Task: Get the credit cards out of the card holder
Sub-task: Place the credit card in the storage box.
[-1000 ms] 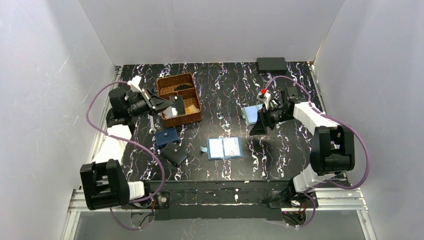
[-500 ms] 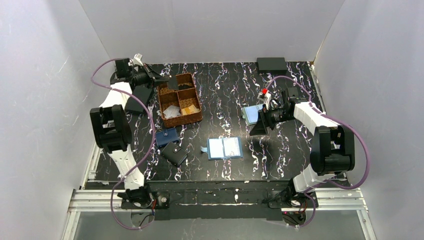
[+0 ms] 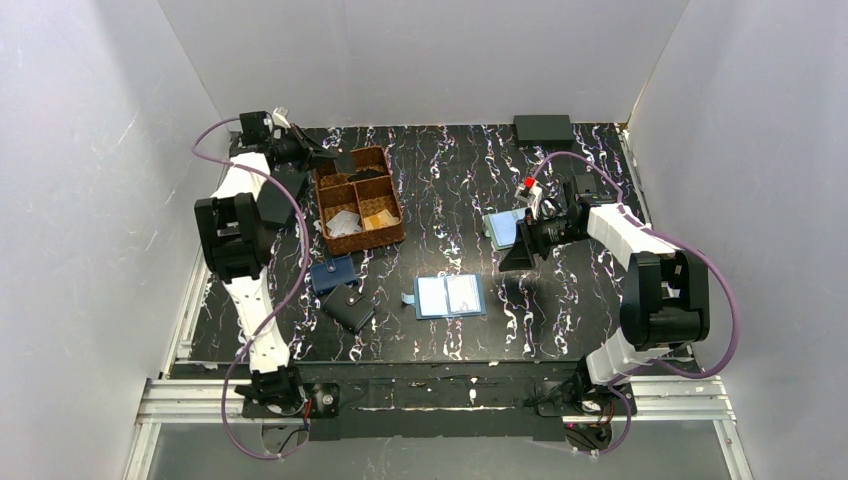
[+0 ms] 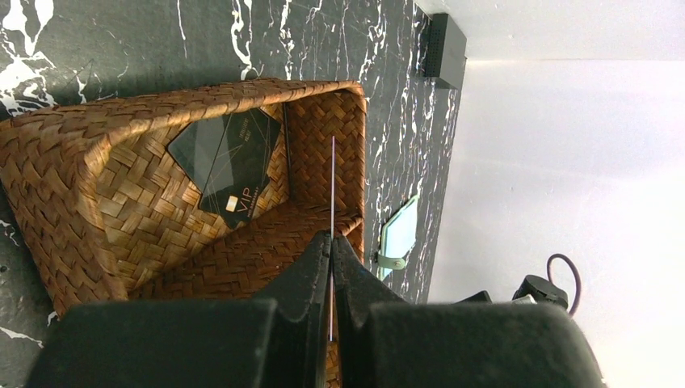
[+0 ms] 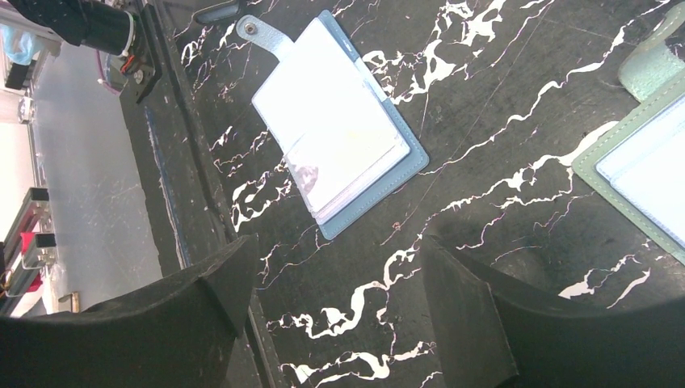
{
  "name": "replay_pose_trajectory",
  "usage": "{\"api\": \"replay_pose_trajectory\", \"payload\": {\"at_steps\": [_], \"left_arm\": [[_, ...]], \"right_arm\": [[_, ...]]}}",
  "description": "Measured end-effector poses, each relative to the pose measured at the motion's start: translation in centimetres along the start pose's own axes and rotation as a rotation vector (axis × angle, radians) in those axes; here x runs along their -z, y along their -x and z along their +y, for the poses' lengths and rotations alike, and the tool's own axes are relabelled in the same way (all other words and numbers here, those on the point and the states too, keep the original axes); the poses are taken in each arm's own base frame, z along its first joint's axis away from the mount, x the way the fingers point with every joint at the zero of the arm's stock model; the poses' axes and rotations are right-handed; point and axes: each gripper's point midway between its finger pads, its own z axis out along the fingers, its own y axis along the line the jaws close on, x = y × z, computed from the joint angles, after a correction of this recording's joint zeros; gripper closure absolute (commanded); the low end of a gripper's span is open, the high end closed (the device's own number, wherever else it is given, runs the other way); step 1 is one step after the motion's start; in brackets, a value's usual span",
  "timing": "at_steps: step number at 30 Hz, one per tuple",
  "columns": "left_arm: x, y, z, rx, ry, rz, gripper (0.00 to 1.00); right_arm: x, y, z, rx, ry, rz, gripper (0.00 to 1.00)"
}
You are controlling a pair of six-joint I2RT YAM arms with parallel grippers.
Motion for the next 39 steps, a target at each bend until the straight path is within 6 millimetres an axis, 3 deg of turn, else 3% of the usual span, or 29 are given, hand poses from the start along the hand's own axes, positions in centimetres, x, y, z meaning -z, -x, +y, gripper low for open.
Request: {"api": "replay_pose_trajectory", "payload": {"at_steps": [10, 12, 19, 26, 30, 33, 37, 39], "left_arm": [[-1.6, -0.6, 1.9, 0.031, 0.031, 0.027, 1.0], [-1.6, -0.7, 2.0, 0.036, 0.039, 0.028, 0.96], [-1.5, 0.1, 1.9, 0.01, 0.083, 0.006, 0.68], [-0.3, 0.8, 2.9, -0.04, 0.207, -0.027, 0.61], [1.9, 1.1, 1.7, -0.103, 0.255, -0.081, 0.56], [5.3, -0.5, -0.6, -0.147, 0.262, -0.135, 0.41], [11.3, -3.7, -6.0, -0.247, 0.172, -0.283, 0.03], [13.7, -5.3, -7.7, -0.274, 0.116, -0.357, 0.02]], "right_arm": [[-0.1, -0.1, -0.1, 0.001, 0.002, 0.003, 0.18], [-0.1, -0.1, -0.2, 0.003, 0.003, 0.004, 0.18], [-0.1, -0.1, -0.2, 0.009, 0.003, 0.004, 0.18], [-0.1, -0.1, -0.1, 0.005, 0.006, 0.006, 0.18], [-0.1, -0.3, 0.0, 0.001, 0.009, 0.011, 0.18], [0.0, -0.4, -0.1, 0.006, 0.008, 0.012, 0.18], [0.5, -0.4, -0.3, 0.012, 0.003, 0.003, 0.18], [1.0, -0.4, -0.6, 0.018, -0.004, -0.003, 0.18]]}}
